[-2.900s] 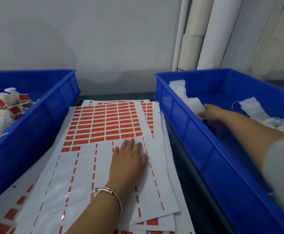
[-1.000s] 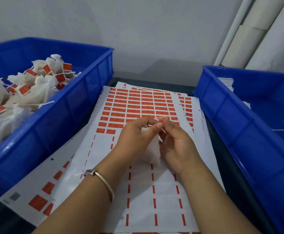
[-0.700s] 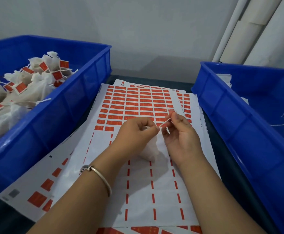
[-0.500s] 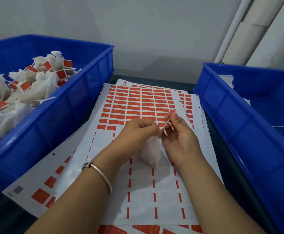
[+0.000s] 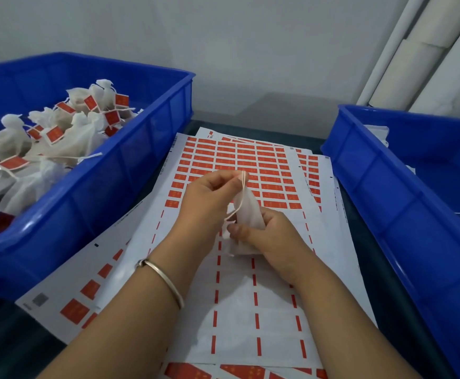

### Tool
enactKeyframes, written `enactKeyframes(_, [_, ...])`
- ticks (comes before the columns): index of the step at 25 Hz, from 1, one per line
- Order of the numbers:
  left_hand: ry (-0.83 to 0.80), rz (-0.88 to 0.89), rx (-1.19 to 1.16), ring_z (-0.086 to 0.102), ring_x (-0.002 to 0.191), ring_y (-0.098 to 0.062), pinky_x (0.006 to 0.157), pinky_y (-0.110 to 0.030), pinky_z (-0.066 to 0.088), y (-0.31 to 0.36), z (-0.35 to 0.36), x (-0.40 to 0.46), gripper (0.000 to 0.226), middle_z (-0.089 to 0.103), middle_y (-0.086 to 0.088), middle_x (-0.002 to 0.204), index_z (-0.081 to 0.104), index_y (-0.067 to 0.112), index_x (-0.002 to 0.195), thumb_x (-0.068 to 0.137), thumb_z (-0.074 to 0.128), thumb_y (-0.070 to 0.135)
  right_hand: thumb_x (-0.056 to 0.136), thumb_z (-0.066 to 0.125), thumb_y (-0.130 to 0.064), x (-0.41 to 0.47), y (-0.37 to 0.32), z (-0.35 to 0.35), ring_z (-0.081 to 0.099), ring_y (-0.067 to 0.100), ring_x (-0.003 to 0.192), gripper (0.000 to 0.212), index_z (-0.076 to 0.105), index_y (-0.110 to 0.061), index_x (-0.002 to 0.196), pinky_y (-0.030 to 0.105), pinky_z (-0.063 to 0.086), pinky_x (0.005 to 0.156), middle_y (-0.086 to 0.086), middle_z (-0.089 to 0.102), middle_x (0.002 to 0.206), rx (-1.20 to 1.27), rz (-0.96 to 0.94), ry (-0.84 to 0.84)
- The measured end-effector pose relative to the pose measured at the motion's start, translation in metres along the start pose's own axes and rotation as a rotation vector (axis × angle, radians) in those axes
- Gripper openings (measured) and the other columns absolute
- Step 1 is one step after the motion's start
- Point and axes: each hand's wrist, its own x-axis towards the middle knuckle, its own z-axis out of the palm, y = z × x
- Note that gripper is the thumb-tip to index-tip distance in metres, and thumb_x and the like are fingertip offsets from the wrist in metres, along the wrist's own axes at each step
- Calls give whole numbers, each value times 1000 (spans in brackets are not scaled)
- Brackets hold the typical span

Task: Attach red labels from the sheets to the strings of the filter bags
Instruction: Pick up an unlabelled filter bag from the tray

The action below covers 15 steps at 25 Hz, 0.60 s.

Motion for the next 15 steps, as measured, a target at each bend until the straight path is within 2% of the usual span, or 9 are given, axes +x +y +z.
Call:
enactKeyframes(2, [6,-51,-113,66,69,3,47,-12,47,2,-3,2,11,68,22,73,68,31,74,84,63,33,82,63,-47,-1,1,-3,60,13,86,16,63,-31,84,12,45,65,-17,63,81,4,23,-12])
enactKeyframes(4, [85,-122,-230,69,69,-4,51,-17,51,4,-5,6,13,70,16,72,67,29,76,86,61,32,86,60,-43,0,2,-7,59,18,92,19,68,-26,79,19,45,75,-13,65,79,140,19,-61])
enactKeyframes(7, [223,-326,-467,70,63,-9,49,-22,52,10,-10,14,10,71,8,67,64,23,80,86,64,31,78,64,-38,1,0,-13,62,20,91,15,73,-26,79,31,50,89,-2,66,78,492,2,-117])
enactKeyframes(9, [263,-392,-485,69,56,-10,45,-22,50,12,-11,17,11,72,4,67,61,21,80,85,65,30,74,69,-28,3,0,-16,66,17,80,17,73,-22,90,37,54,86,3,67,78,847,30,-125])
enactKeyframes(11, [243,-374,-321,69,65,-13,49,-23,52,8,-10,19,12,69,4,77,59,23,77,85,66,29,73,73,-20,7,1,-20,69,17,74,36,65,-15,108,39,56,74,7,69,82,1116,69,-74])
enactKeyframes(12, [206,-325,-163,67,72,-13,53,-24,52,4,-8,18,12,67,6,80,60,24,76,84,67,29,72,73,-19,8,2,-22,70,18,75,42,63,-14,112,39,56,72,8,71,86,1192,84,-20])
enactKeyframes(13, [155,-252,26,64,76,-12,55,-22,51,-1,-6,15,12,65,8,80,61,26,75,84,67,29,73,73,-20,9,2,-25,71,20,77,42,63,-14,113,39,56,71,9,72,90,1238,89,31])
enactKeyframes(15, [51,-95,351,61,74,-9,49,-15,44,-7,-1,8,12,62,13,76,63,29,72,84,68,28,80,68,-24,11,3,-30,72,22,81,27,71,-16,105,38,56,68,9,73,97,1227,78,106])
